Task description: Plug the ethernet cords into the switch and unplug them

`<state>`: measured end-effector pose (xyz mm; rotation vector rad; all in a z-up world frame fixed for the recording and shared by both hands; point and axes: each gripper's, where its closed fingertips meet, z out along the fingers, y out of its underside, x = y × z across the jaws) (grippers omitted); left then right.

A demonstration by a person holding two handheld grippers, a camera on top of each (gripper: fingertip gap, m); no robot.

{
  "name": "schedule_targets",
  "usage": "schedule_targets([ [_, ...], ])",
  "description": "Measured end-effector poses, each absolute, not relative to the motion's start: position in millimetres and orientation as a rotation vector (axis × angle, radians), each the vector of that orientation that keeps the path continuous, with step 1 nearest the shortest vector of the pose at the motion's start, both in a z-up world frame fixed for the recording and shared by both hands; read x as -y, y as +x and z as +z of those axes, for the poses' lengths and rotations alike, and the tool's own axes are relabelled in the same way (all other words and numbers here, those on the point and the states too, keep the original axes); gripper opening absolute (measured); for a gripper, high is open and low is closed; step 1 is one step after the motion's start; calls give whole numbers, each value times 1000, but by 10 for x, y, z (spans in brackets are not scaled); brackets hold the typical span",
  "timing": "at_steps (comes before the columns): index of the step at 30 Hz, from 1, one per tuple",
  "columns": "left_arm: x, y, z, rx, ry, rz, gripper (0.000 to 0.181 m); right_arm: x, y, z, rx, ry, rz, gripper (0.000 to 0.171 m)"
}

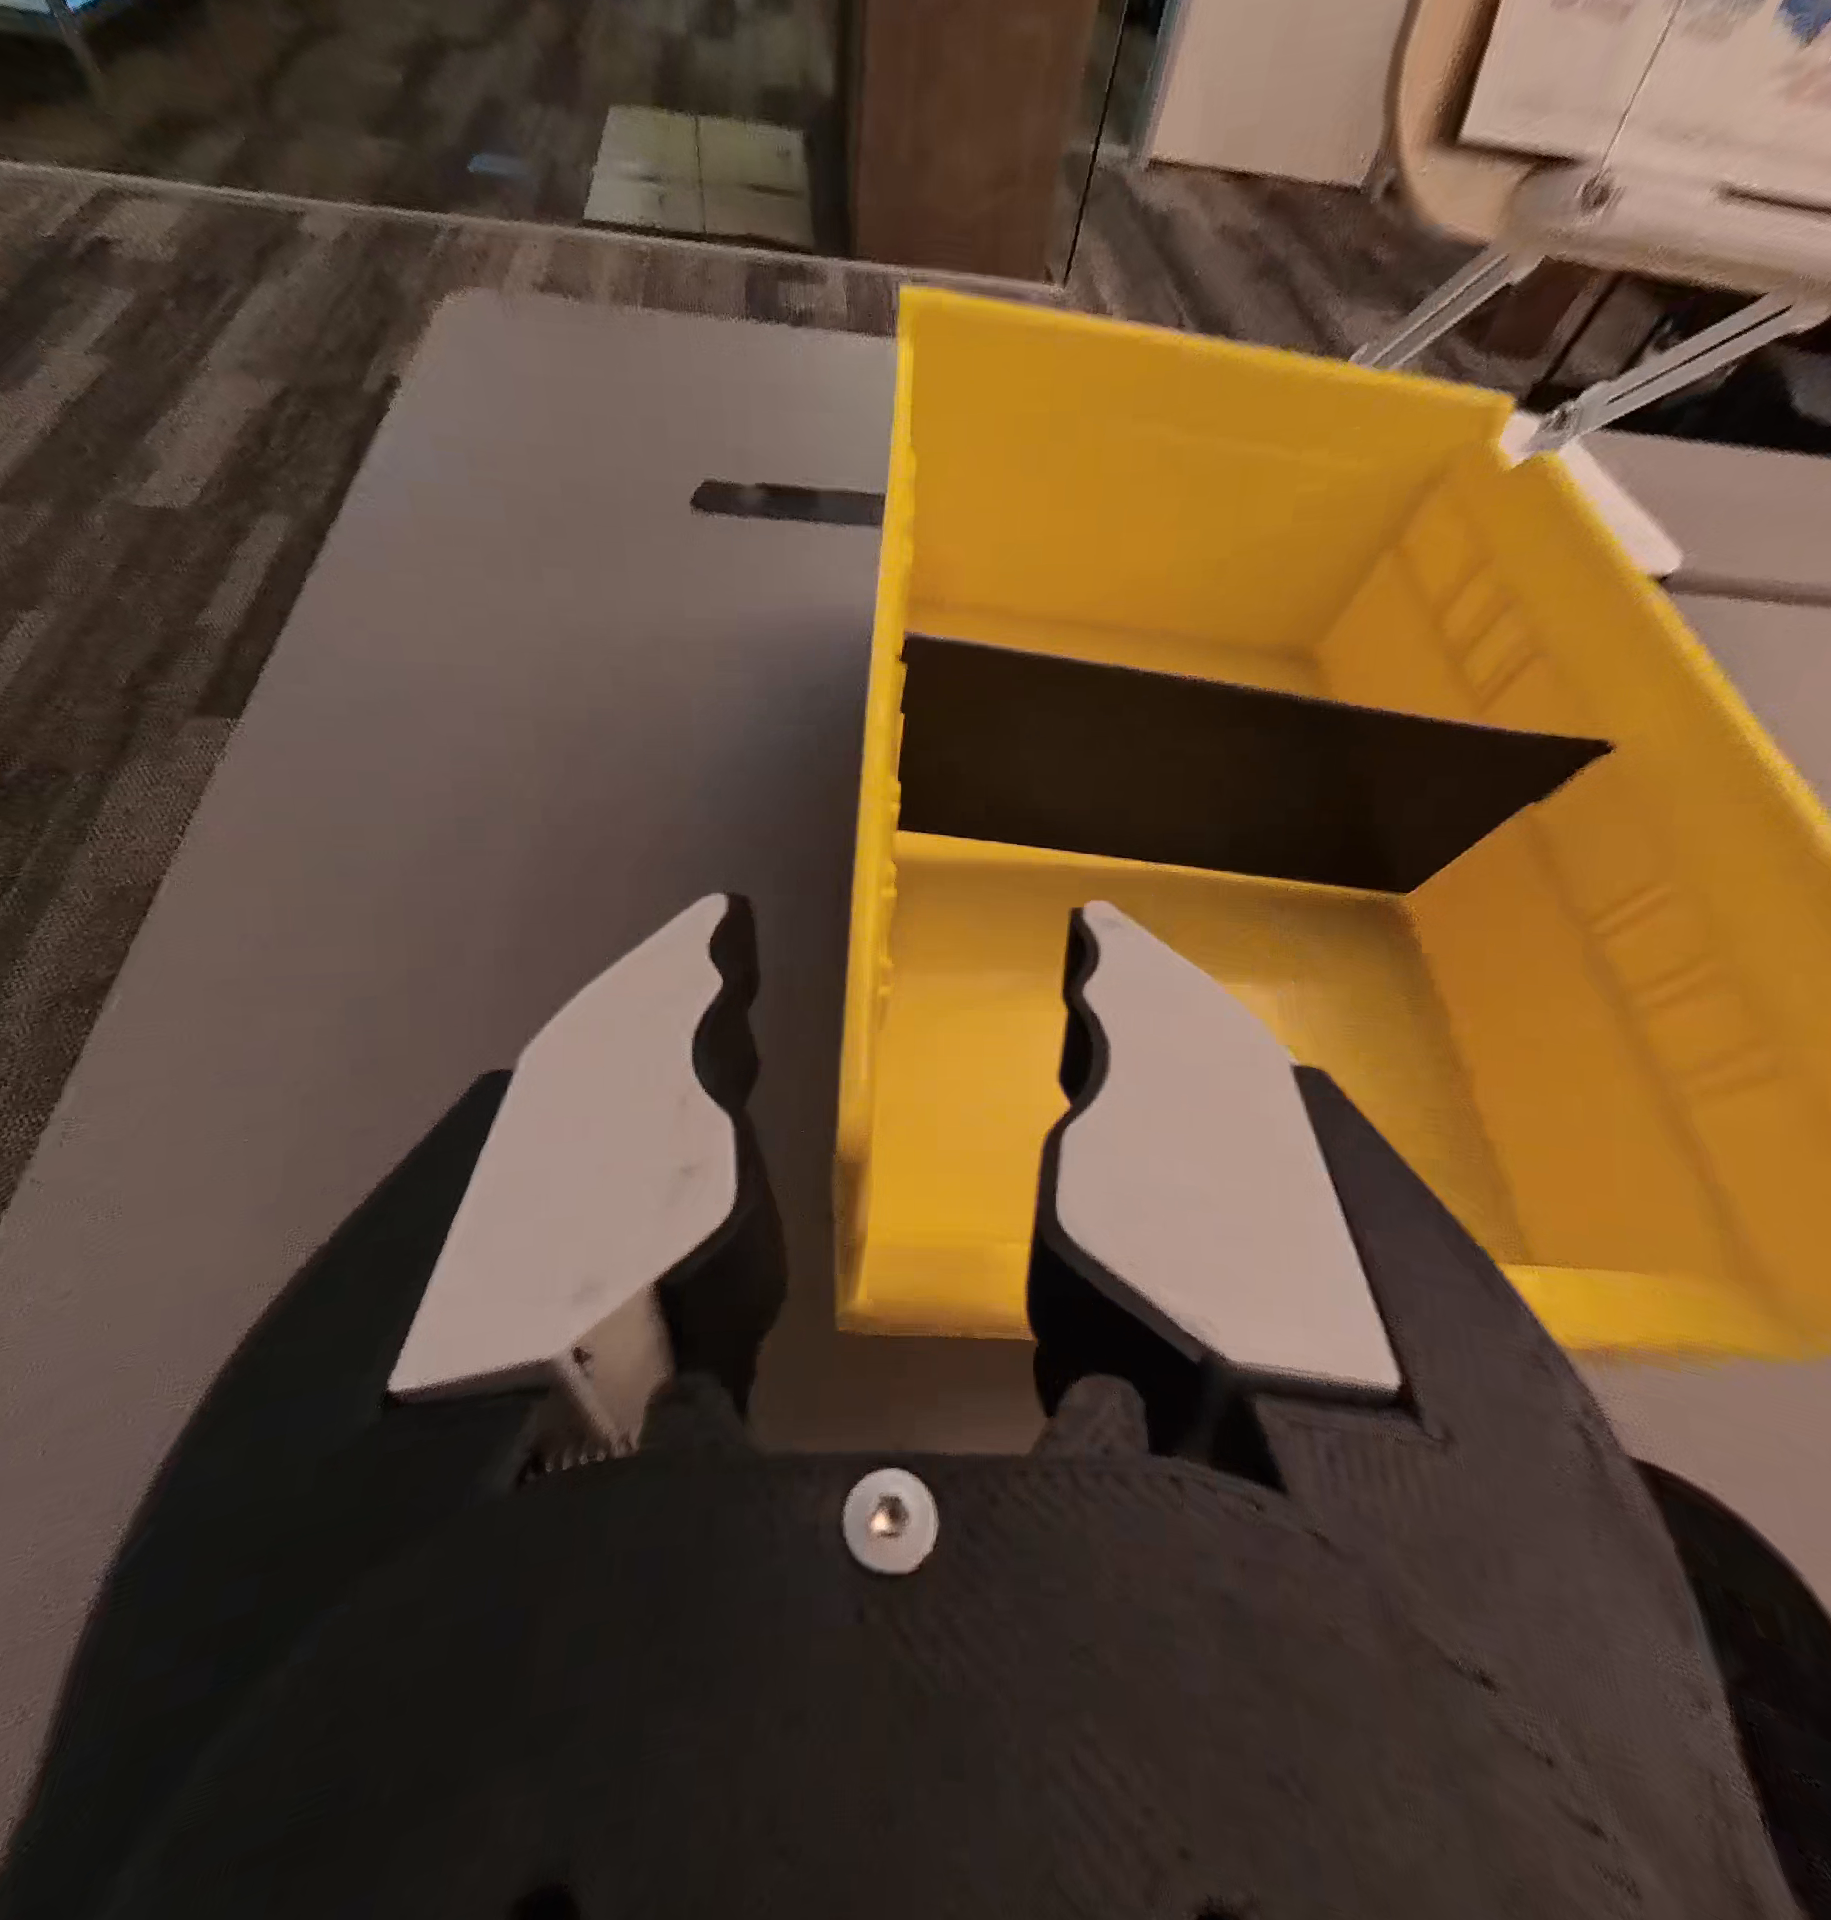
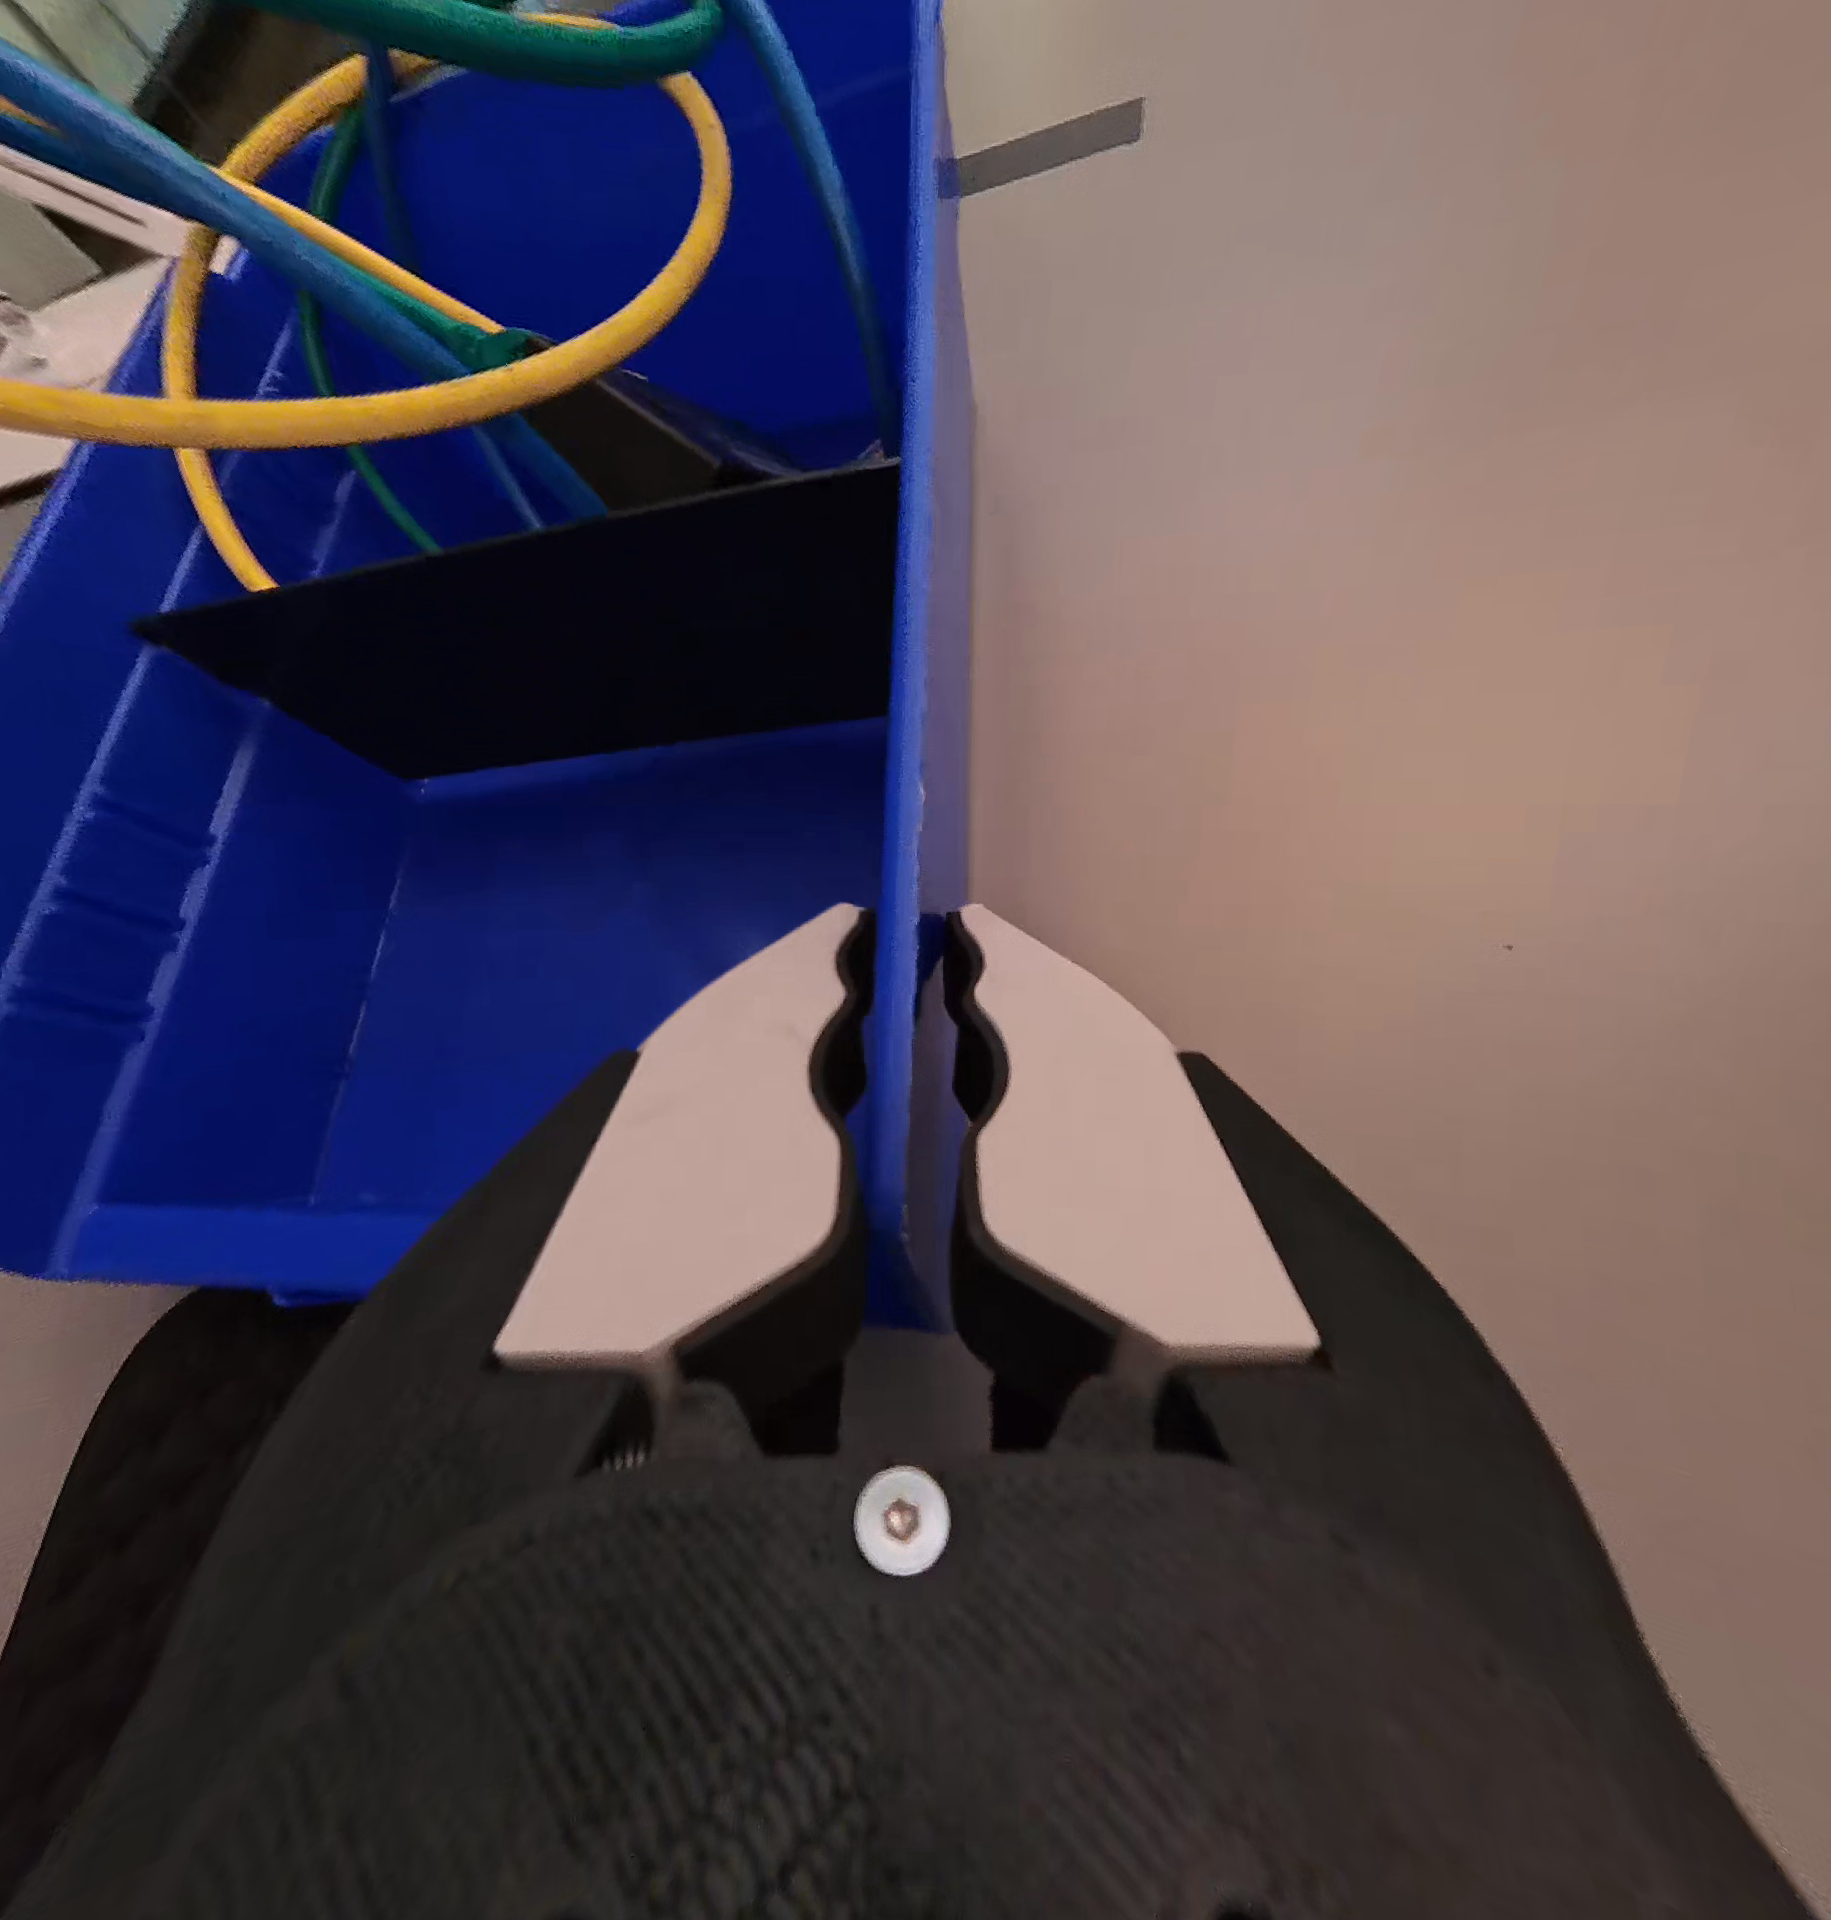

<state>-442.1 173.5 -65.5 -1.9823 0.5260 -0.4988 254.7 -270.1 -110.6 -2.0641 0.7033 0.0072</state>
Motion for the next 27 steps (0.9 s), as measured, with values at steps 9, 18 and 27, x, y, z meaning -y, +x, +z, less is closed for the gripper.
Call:
schedule_targets([
  [9, -1757, -4201, -824, -571, -1949, -537, 4, 2608, 2444, -1123, -706, -2155, -119, 7],
  [18, -1194, -3421, -854, -843, -1921, -387, 6, 2235, 1981, -1119, -616, -2209, -153, 7],
  [27, -641, -3005, -873, -795, -1976, -291, 6, 1810, 1325, -1110, -485, -2252, -131, 8],
])
